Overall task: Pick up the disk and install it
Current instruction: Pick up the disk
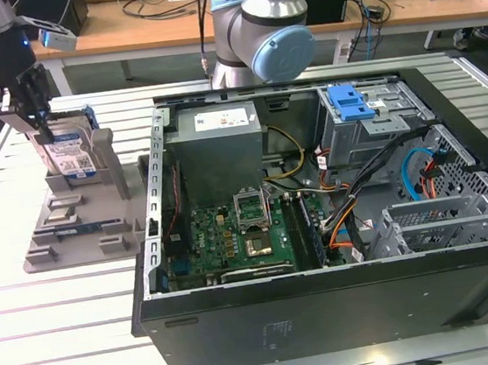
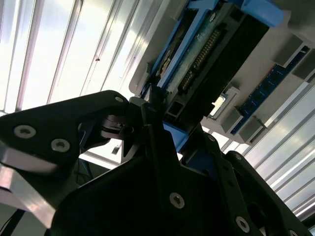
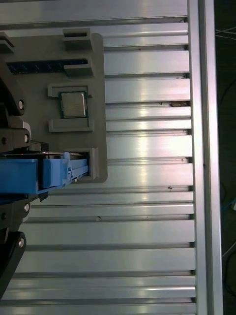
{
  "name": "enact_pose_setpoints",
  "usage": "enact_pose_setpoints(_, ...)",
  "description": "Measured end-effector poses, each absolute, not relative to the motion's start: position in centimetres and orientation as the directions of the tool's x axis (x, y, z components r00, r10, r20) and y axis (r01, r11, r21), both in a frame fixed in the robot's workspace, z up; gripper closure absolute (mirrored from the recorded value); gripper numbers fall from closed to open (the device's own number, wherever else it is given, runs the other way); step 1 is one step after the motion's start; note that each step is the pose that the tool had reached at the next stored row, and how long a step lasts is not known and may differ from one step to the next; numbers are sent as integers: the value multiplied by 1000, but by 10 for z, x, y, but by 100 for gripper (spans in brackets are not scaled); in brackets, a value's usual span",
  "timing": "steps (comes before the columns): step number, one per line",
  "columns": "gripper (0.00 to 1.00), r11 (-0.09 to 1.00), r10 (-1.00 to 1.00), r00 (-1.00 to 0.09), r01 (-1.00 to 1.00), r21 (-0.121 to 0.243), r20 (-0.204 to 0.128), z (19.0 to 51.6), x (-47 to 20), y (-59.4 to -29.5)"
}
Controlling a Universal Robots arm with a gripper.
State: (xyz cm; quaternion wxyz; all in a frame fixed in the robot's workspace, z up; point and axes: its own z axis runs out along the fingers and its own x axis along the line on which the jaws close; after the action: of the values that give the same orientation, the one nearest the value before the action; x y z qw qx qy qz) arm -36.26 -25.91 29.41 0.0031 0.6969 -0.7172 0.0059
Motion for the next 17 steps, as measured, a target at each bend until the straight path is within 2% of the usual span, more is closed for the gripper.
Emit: enact_pose_setpoints(17,63,29,-1000,-29,-1000,-4,13,327,-363,-258)
